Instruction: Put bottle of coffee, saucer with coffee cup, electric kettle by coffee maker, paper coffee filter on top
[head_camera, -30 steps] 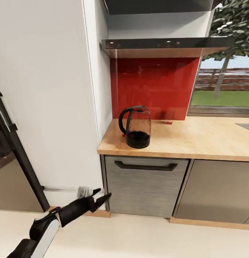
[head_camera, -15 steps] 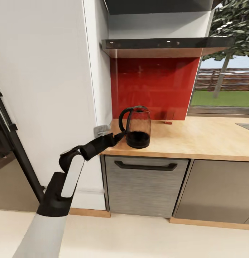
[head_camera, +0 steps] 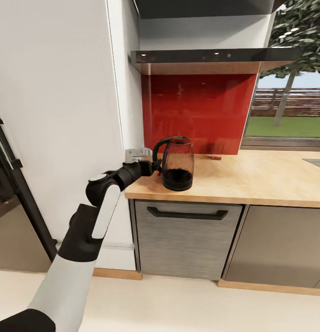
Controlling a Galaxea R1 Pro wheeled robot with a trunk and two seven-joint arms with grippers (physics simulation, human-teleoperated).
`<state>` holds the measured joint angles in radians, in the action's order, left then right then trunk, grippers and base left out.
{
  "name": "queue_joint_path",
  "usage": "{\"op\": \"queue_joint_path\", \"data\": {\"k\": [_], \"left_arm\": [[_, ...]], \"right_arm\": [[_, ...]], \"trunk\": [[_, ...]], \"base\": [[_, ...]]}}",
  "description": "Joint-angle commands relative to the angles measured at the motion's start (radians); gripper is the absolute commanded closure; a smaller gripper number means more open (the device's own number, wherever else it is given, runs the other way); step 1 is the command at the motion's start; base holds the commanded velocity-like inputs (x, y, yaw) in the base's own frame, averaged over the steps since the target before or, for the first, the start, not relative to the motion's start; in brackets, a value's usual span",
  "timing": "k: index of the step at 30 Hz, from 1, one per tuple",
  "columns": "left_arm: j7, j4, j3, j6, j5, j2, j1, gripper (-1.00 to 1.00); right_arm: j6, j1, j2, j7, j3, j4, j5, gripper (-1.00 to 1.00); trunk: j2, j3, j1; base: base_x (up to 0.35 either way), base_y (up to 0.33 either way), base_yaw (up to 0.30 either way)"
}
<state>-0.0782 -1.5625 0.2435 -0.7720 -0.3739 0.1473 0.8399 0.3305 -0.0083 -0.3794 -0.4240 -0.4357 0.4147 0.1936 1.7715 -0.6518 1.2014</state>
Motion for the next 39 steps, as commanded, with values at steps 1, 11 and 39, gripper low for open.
{"op": "queue_joint_path", "data": {"k": [1,11,39], "left_arm": [[-0.012,-0.001,0.004,-0.004,0.006,0.001,0.001,-1.0],[-0.15,0.0,0.102,0.0,0.077,0.007,0.002,-1.0],[-0.23,0.034,0.137,0.051,0.081,0.001,0.002,-1.0]], "right_arm": [[0.002,-0.001,-0.001,-0.003,-0.006,0.0,0.01,-1.0],[0.002,-0.001,-0.001,-0.003,-0.006,0.0,0.01,-1.0],[0.004,-0.001,-0.001,-0.002,-0.006,-0.001,0.01,-1.0]], "trunk": [[0.001,-0.001,0.0],[0.001,-0.001,0.0],[0.001,-0.001,0.0]], "base": [[0.0,0.0,0.0],[0.0,0.0,0.0],[0.018,0.0,0.0]]}}
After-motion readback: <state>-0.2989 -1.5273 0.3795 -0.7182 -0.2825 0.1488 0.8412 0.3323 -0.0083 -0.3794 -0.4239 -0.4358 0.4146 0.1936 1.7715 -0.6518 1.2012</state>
